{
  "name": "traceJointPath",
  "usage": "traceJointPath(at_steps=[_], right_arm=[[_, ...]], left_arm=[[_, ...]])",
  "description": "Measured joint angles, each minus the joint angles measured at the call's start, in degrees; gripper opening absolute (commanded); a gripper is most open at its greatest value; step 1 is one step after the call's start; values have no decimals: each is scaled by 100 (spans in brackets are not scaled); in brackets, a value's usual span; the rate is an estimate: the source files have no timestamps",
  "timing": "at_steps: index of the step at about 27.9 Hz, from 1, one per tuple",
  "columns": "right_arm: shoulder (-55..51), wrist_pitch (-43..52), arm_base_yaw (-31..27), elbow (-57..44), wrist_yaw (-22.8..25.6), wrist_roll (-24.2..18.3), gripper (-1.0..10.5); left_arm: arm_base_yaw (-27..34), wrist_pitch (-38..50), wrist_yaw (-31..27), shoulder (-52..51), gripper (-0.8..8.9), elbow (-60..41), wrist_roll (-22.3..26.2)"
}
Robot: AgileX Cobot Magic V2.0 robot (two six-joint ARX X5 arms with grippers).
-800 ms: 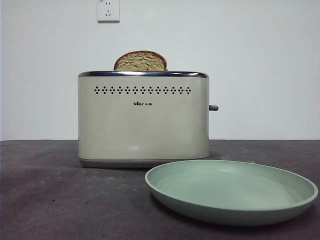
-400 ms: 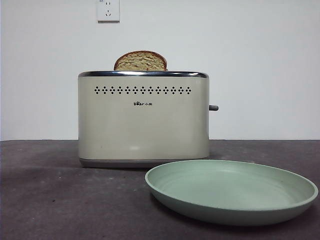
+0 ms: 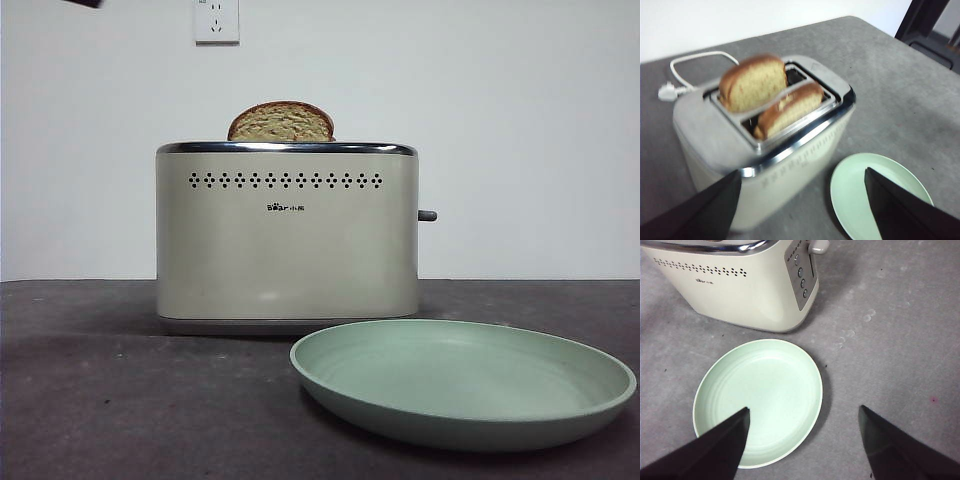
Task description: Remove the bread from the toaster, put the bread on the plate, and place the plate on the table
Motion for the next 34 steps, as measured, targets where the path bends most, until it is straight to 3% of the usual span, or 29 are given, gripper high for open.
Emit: traceJointPath(at_steps=[14,25,31,34], right_arm=[[15,-31,0,0,0,39,352],[37,-44,0,0,0,39,351],[37,-208,0,0,0,42,351],[37,-210,0,0,0,42,351]], left_arm=[[-699,24,-313,2295,404,1858,640],[-1130,44,-1040,3158,404,1989,1244],[-1296,350,-1130,3453,398,1991,1351],[-1331,341,-1226,3528,290,1991,1357]])
